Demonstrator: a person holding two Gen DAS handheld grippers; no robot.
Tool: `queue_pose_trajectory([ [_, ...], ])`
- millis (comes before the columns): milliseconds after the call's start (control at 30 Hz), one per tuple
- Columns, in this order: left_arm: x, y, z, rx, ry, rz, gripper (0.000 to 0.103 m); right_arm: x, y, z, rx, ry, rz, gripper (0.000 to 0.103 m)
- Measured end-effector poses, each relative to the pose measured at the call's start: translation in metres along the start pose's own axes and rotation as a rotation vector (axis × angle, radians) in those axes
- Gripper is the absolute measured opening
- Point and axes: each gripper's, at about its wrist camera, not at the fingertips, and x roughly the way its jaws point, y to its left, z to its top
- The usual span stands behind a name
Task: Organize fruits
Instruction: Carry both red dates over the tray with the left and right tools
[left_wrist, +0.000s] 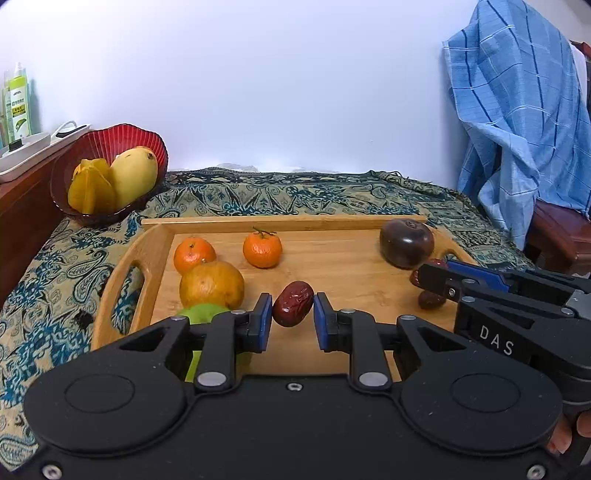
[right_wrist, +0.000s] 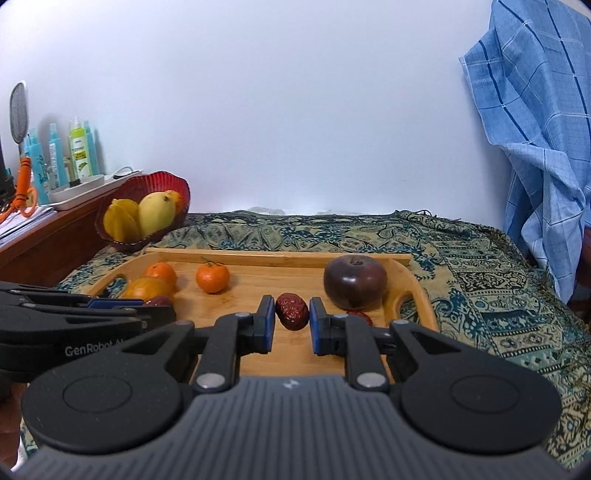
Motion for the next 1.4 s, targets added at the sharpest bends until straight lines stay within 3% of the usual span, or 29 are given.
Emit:
queue_pose_trajectory([
  [533,0.051,-0.003,0.013,-0.015,0.048,0.037,0.023,0.046,-0.018,0.005,0.076,0.105,0.01,0.023],
  [1400,0.076,-0.014,0.013,0.03,0.067,0.06,0.023,0.072,-0.023,0.001,0.082,0.21,0.008,0.025],
])
